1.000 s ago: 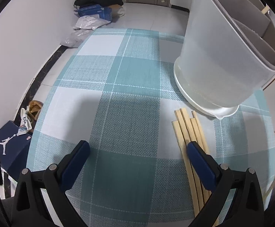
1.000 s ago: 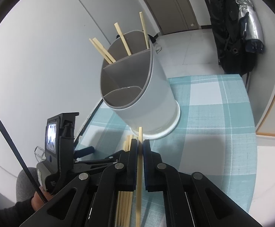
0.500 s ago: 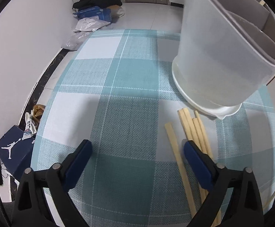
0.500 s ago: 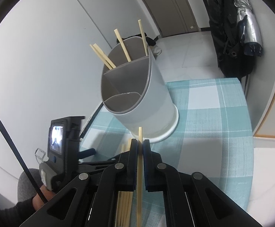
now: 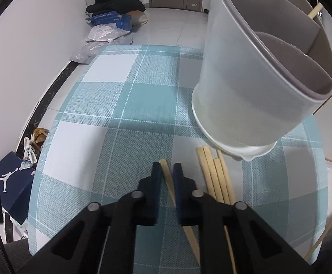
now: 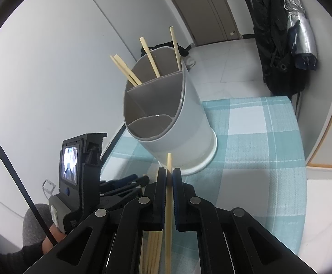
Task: Organize utensils
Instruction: 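Grasp another chopstick with the left gripper while the right gripper lifts its chopstick, then carry both held chopsticks up above the white holder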
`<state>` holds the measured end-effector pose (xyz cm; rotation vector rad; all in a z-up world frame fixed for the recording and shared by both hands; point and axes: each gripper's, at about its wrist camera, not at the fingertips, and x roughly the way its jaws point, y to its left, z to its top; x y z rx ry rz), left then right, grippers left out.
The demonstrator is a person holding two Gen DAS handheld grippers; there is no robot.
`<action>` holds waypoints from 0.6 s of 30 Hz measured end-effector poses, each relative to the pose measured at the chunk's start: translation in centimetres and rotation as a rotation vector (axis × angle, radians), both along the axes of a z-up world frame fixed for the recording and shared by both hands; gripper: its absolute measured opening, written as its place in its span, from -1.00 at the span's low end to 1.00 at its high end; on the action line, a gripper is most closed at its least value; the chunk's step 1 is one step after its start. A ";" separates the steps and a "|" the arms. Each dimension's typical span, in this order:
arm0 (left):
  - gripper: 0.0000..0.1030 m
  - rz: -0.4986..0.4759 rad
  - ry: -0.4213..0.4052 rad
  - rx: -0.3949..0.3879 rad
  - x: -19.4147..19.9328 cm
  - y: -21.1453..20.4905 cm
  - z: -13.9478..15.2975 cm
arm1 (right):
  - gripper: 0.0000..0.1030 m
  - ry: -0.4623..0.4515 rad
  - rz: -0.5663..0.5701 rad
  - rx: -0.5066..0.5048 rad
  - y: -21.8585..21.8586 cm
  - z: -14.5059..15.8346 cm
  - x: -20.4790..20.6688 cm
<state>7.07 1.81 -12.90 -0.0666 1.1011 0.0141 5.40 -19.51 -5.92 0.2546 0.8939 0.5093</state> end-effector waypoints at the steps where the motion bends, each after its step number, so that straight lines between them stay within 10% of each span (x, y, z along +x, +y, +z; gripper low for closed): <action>1: -0.89 0.004 -0.001 -0.002 0.0 0.0 0.0 | -0.91 0.000 0.000 0.000 -0.1 0.0 0.0; 10: -0.94 0.037 -0.018 -0.041 0.2 0.7 0.8 | -0.91 -0.027 -0.007 -0.014 -0.1 0.4 -0.1; 18: -0.94 0.048 -0.210 -0.125 -1.6 1.8 4.8 | -0.91 -0.084 0.000 -0.041 0.6 1.3 -1.0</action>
